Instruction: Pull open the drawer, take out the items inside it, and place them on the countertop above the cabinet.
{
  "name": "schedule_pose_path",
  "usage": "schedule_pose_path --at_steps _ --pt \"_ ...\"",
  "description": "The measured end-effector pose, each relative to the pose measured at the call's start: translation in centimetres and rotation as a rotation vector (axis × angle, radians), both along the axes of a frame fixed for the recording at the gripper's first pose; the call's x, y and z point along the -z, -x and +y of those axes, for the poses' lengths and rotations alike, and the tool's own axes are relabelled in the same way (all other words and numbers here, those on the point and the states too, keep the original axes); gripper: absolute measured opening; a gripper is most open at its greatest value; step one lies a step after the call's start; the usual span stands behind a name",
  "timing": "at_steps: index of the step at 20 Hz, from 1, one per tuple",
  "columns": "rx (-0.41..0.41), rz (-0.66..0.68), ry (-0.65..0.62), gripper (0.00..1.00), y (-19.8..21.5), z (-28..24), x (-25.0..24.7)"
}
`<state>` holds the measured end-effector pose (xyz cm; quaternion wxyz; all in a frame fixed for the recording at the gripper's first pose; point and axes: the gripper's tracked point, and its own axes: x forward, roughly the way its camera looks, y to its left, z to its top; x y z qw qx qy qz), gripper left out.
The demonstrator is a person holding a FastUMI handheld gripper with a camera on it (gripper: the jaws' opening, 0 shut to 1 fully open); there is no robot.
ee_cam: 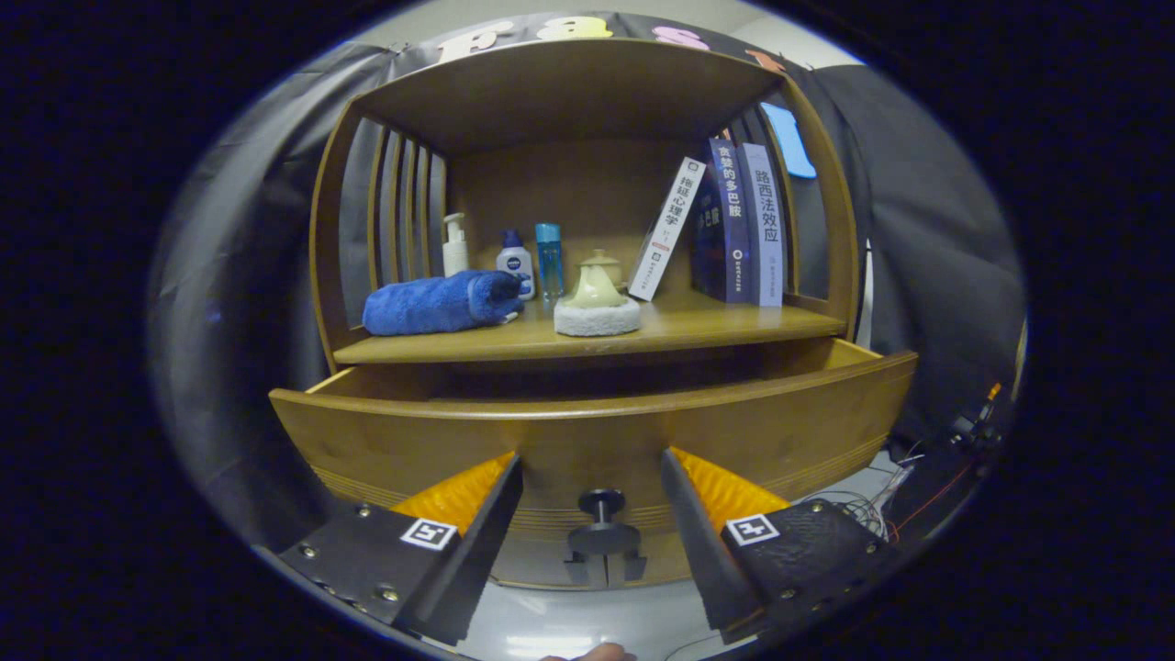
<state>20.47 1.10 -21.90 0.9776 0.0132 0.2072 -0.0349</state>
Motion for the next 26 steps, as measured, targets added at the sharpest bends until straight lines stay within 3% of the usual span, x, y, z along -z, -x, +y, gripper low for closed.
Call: schedule_pose_path --at_steps 26 --pt "0.001 -0.004 -0.050 0.92 -7.3 -0.1 1.7"
